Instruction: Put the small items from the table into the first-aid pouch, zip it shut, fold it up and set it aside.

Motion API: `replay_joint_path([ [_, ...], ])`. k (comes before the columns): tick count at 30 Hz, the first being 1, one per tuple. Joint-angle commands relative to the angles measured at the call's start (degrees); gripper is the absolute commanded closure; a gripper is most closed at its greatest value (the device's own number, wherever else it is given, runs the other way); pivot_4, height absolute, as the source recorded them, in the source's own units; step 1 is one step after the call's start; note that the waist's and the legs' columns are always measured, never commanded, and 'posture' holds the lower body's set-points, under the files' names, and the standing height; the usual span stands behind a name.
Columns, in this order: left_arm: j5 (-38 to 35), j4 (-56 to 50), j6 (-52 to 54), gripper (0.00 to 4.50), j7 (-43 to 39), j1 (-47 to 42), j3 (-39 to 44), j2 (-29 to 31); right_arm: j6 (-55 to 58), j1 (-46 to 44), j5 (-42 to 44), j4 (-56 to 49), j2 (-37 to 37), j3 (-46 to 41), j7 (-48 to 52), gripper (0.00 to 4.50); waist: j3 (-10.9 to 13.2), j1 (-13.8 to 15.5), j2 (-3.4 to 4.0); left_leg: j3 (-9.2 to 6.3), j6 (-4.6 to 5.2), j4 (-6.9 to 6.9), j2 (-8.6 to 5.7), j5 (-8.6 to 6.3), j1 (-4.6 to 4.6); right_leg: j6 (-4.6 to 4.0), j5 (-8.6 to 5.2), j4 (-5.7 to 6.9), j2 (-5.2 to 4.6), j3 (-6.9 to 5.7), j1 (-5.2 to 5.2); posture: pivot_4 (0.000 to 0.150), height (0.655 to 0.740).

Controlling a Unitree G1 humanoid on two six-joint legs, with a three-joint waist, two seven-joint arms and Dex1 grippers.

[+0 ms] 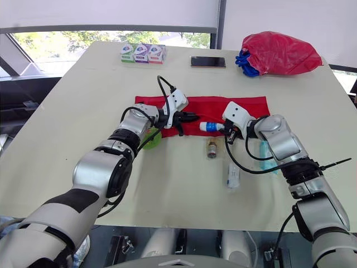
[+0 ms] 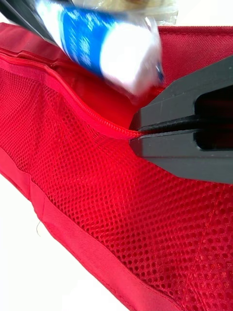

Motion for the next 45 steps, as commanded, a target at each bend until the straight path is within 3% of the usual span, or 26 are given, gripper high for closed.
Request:
replay_joint_path([
  [1,-0.9,-1.1,-0.6,4.5,0.3,-0.7,0.6,-0.4,3.9,1.0,2.9,-6.6,-0.6,-4.2,-0.4,4.45,0.0,0.0,0.0,-0.01,0.0,0.0,0.0,0.0,0.0,0.0,0.0,0.01,0.0,0.0,0.0,0.15,0.74],
  [7,-1.3,-1.1,-0.2,4.5,0.1,-1.0,0.9,-1.0,15.9,1.2,3.2,-10.7,4.2,-4.6,-7.9,4.45,0.0,-0.2,0.0,-0.03,0.01,0.0,0.01,-0.01,0.01,-0.01,0.0,0.06,0.0,-0.02,0.0,0.15,0.74],
  [13,-2.1,-1.4,-0.1,4.5,-0.1,-1.2,1.1,-1.6,25.2,-0.3,-0.3,-8.4,11.4,-3.9,-19.3,4.45,0.0,-0.2,0.01,-0.02,0.0,0.0,0.0,0.0,0.01,-0.01,0.01,0.06,-0.01,-0.01,-0.01,0.15,0.74],
  [27,-4.2,-4.1,-0.9,4.5,-3.0,-0.1,0.9,-4.7,29.3,-4.5,3.8,-4.3,28.9,-12.5,-33.3,4.45,0.0,-0.7,0.05,-0.04,-0.01,-0.04,-0.01,0.0,0.0,-0.01,0.0,0.04,-0.01,-0.02,-0.01,0.15,0.74],
  [35,-4.4,-5.3,-1.4,4.5,-3.7,0.8,0.5,-5.5,29.7,-6.3,8.2,-2.0,38.3,-22.5,-40.9,4.45,0.0,-0.8,0.06,-0.03,0.0,-0.07,0.01,0.0,0.01,-0.01,0.01,0.07,0.0,-0.01,-0.04,0.15,0.74],
  [42,-4.6,-6.3,-1.0,4.5,-4.7,1.7,0.2,-5.5,28.1,-7.5,10.0,0.5,40.9,-25.9,-44.4,4.45,0.0,-0.8,0.08,-0.01,-0.01,-0.11,0.01,0.01,0.0,-0.01,0.01,0.05,0.0,0.02,-0.07,0.15,0.74],
  [43,-4.6,-6.3,-0.9,4.5,-4.7,1.8,0.2,-5.3,28.1,-7.2,10.3,0.3,40.8,-25.6,-44.2,3.65,0.0,-0.8,0.08,-0.01,-0.01,-0.11,0.01,0.01,0.0,-0.01,0.01,0.06,-0.01,0.03,-0.07,0.15,0.74],
  [45,-4.6,-6.2,-1.0,4.5,-4.7,1.8,0.1,-5.0,28.4,-6.7,10.7,-0.3,40.3,-24.9,-43.6,2.98,0.0,-0.9,0.08,-0.01,-0.01,-0.15,0.01,0.01,0.0,-0.01,0.0,0.05,0.01,0.03,-0.09,0.15,0.74],
])
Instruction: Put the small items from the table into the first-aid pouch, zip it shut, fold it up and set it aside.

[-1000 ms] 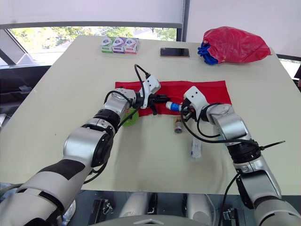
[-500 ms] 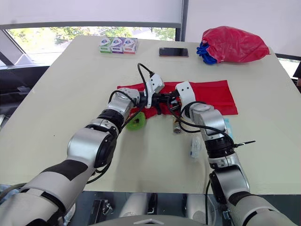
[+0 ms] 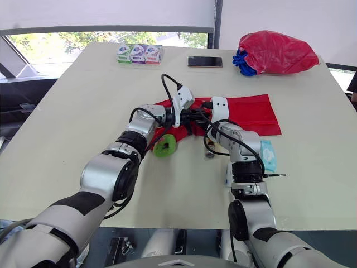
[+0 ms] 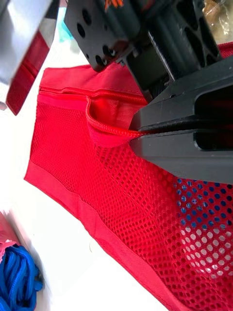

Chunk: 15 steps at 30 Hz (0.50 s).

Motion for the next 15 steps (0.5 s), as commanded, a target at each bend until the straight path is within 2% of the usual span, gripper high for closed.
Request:
replay_joint_path([
  [1,0.0,-1.2,-0.7,4.5,-1.5,0.2,-0.9,-0.6,-1.7,-1.7,2.3,-3.5,0.1,1.6,1.6,2.74,0.0,0.0,0.0,0.0,0.0,0.0,0.0,0.0,0.0,0.0,0.0,0.0,0.0,0.0,0.0,0.15,0.74],
  [7,0.6,0.2,-1.0,4.5,-0.7,-0.8,-1.0,1.3,0.3,0.9,3.0,-9.1,-5.4,5.7,6.2,2.74,0.0,-0.1,0.01,0.02,0.09,0.0,0.0,-0.05,0.0,0.0,0.0,-0.01,0.0,0.02,-0.01,0.15,0.74],
  [15,0.8,1.0,-0.9,4.5,-0.8,-1.7,-1.3,2.0,0.0,4.8,3.1,-18.0,-16.5,12.8,13.4,2.74,0.0,0.0,0.03,0.0,0.22,0.0,0.0,-0.13,0.0,0.0,0.0,-0.02,0.0,0.01,-0.02,0.15,0.74],
])
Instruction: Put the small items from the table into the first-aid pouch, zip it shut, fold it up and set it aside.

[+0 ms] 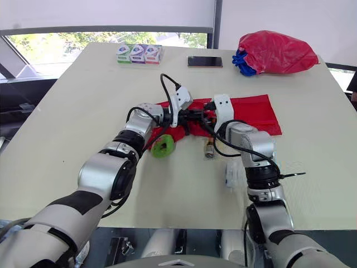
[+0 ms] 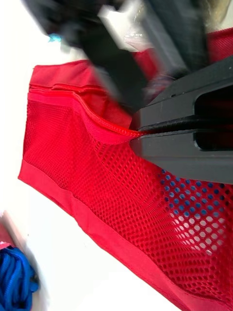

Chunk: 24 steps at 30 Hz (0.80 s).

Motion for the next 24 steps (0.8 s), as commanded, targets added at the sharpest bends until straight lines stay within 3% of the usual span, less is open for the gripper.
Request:
replay_joint_path([
  [1,0.2,0.0,-0.3,4.5,-0.5,-1.4,-0.2,0.1,-1.3,0.6,1.0,-6.0,-3.0,2.1,2.9,2.74,0.0,0.0,0.0,0.0,0.0,0.0,0.0,0.0,0.01,0.0,0.0,0.0,0.01,0.0,0.0,0.15,0.74],
  [8,0.4,0.3,-0.4,4.5,-0.8,-1.7,-0.1,0.2,-2.0,4.7,2.4,-11.9,-11.3,5.5,8.9,2.74,0.0,0.1,0.0,0.01,0.02,0.01,0.0,-0.01,0.01,0.0,0.0,0.0,0.0,0.0,0.01,0.15,0.74],
  [13,0.4,0.5,-0.5,4.5,-0.7,-1.8,-0.2,0.1,-6.5,5.8,0.7,-9.6,-13.1,7.4,9.1,4.44,0.0,0.1,0.0,0.0,0.02,0.01,0.01,-0.01,0.02,0.0,0.0,0.01,0.01,0.0,0.0,0.15,0.74],
  [24,0.3,0.1,-0.5,4.5,-1.2,-1.5,-0.2,-0.3,-21.2,0.8,-6.6,5.7,-9.1,12.7,7.9,4.44,0.0,0.1,0.0,0.01,0.01,0.02,0.0,-0.01,0.01,0.0,0.0,0.01,0.01,0.0,0.0,0.15,0.74],
])
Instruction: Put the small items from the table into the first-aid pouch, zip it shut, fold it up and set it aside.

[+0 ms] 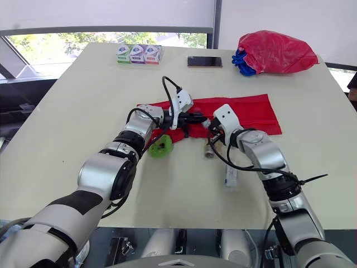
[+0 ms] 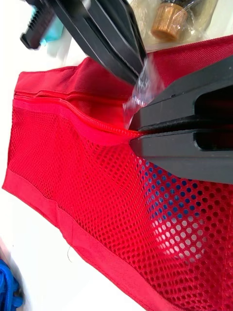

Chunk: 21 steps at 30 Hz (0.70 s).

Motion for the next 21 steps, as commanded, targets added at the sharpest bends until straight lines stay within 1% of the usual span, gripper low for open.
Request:
replay_joint_path([
  [1,-0.5,-1.3,-0.5,4.5,-0.6,-1.3,0.2,-0.3,-7.0,-3.7,-2.0,4.2,3.2,-0.1,-1.4,4.44,0.0,0.0,0.0,0.0,0.0,0.0,0.0,0.0,0.0,0.0,0.0,0.0,0.0,0.0,0.0,0.15,0.74],
  [7,-0.5,-1.4,-0.5,4.5,-0.8,-1.2,0.2,-0.6,-13.1,-7.9,-3.4,12.6,8.3,-0.8,-2.3,4.44,0.0,-0.1,0.0,0.01,-0.07,0.0,0.01,0.04,-0.01,0.0,0.0,-0.01,0.0,0.0,0.0,0.15,0.74],
  [10,-0.5,-1.4,-0.5,4.5,-0.8,-1.1,0.2,-0.6,-16.4,-9.1,-4.4,16.5,9.7,-1.4,-2.8,4.44,0.0,-0.1,0.0,0.0,-0.2,0.0,0.01,0.11,-0.01,0.0,0.0,-0.02,0.0,0.0,0.0,0.15,0.74],
  [13,-0.4,-1.5,-0.6,4.5,-0.9,-1.1,0.2,-0.5,-18.8,-8.7,-4.8,18.0,10.0,-1.4,-2.3,4.44,0.0,0.0,0.01,0.0,-0.21,-0.01,0.01,0.12,-0.01,0.0,0.0,-0.02,0.0,0.0,0.0,0.15,0.74],
  [16,-0.3,-1.5,-0.9,4.5,-0.9,-1.1,0.2,-0.1,-18.8,-6.8,-4.5,15.4,8.9,-1.6,-1.4,4.44,0.0,0.0,0.01,0.01,-0.21,0.0,0.01,0.12,-0.01,0.0,0.0,-0.03,-0.01,0.0,0.0,0.15,0.74],
  [21,0.2,-1.4,-2.1,4.5,-0.3,-0.9,-0.2,0.8,-20.4,1.6,-0.7,-1.6,2.4,-3.8,5.4,4.44,0.0,0.2,0.04,-0.02,-0.22,-0.01,0.01,0.12,-0.07,0.0,0.0,-0.06,-0.01,-0.01,0.01,0.15,0.74],
])
